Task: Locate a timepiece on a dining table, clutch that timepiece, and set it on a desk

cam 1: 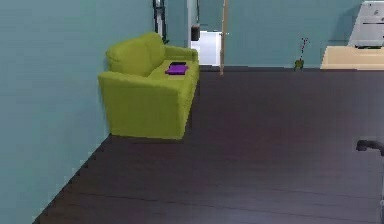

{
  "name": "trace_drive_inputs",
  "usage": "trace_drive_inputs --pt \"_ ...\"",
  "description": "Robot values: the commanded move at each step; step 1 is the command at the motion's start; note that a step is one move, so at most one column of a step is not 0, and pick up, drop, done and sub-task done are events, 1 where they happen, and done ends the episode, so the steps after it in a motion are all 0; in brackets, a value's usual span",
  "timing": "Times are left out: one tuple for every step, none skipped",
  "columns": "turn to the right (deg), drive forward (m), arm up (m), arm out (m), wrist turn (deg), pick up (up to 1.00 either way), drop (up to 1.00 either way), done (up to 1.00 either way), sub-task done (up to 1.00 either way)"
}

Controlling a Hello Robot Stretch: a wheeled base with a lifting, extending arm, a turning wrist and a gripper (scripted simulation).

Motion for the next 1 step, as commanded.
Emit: trace_drive_inputs --pt "3.0 0.0 0.0 0.0 0.0 0.0 0.0 0.0 0.0"
